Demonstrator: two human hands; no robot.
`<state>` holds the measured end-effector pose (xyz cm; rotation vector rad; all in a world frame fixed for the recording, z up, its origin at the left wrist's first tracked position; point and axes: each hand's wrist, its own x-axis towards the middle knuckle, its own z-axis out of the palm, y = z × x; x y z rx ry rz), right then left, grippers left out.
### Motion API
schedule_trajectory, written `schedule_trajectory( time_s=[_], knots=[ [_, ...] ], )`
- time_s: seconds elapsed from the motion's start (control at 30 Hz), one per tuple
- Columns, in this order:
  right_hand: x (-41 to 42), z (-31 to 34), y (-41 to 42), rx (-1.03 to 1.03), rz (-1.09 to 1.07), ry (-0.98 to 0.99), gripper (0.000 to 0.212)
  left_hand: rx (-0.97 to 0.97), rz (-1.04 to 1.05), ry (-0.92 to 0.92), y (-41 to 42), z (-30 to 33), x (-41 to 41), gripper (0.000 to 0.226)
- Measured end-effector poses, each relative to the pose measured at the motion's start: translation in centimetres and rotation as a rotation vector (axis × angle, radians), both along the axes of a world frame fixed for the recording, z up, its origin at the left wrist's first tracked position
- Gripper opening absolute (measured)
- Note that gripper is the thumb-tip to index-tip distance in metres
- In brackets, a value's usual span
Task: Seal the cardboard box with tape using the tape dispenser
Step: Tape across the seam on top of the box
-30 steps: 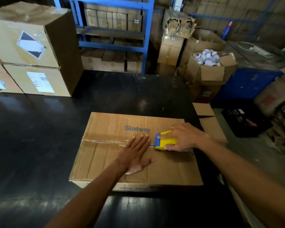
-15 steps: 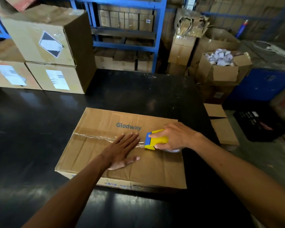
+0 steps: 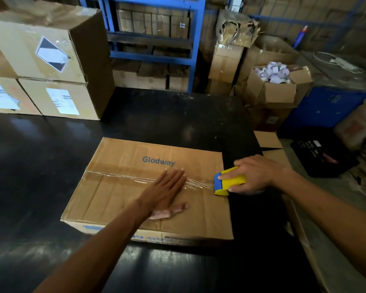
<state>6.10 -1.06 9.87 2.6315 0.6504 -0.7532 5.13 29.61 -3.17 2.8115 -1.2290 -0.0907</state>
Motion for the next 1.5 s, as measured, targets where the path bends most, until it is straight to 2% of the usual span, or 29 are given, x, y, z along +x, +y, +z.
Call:
schedule_trajectory(
  time_s=[0.13,0.27,0.4,0.53,0.6,0.73,0.87,1.0,1.1,1.17,1.23,1.3,1.37,1.5],
  knots=[
    [0.5,-0.6,-0.1,0.039,0.035,-0.032,0.061,-0.013,-0.003,0.102,-5.2,-0.9,-1.6,0.088],
    [-0.2,-1.1,-1.0,0.069,-0.014,-0.043,0.061,0.000,-0.025,0.099,-4.7,-1.3,-1.2,0.085],
    [-0.8,-1.1,-1.7,0.084,-0.077,0.030,0.061,0.006,-0.020,0.092,-4.8,-1.3,-1.4,0.085],
    [-2.0,0.4,-5.3,0.093,-0.156,0.025,0.063,0.014,-0.009,0.084,-4.8,-1.1,-1.4,0.084],
    [-2.6,0.7,-7.1,0.094,-0.126,0.002,0.058,0.012,-0.015,0.088,-4.8,-1.0,-1.4,0.084],
    [-3.0,-1.6,-8.1,0.107,-0.154,0.036,0.061,0.024,-0.018,0.098,-4.7,-0.7,-1.5,0.083],
    [-2.8,-4.2,-6.6,0.121,-0.089,0.029,0.062,0.009,-0.015,0.091,-4.9,-0.8,-1.5,0.084],
    [-2.6,-4.7,-5.0,0.060,0.059,-0.089,0.062,-0.009,-0.025,0.109,-5.0,-0.8,-1.2,0.085],
    [-3.5,-5.8,-4.7,0.058,0.088,-0.166,0.063,-0.122,0.068,0.098,-6.6,-0.1,-1.5,0.083],
    [-4.2,-6.7,-4.4,0.074,0.075,-0.171,0.062,-0.246,0.255,0.107,-10.1,0.6,-1.9,0.079],
    [-4.6,-7.0,-4.6,0.094,-0.011,-0.226,0.061,-0.297,0.503,0.176,-13.8,1.0,-2.1,0.095],
    [-5.1,-6.7,-5.8,0.115,-0.160,-0.291,0.061,-0.235,0.628,0.248,-16.1,0.9,-2.3,0.106],
    [-6.0,-6.4,-7.4,0.197,-0.351,-0.334,0.062,-0.172,0.635,0.243,-16.6,0.8,-2.3,0.105],
    [-7.7,-7.0,-8.8,0.586,-0.725,-0.446,0.064,-0.148,0.549,0.258,-15.9,0.4,-1.8,0.106]
  ],
)
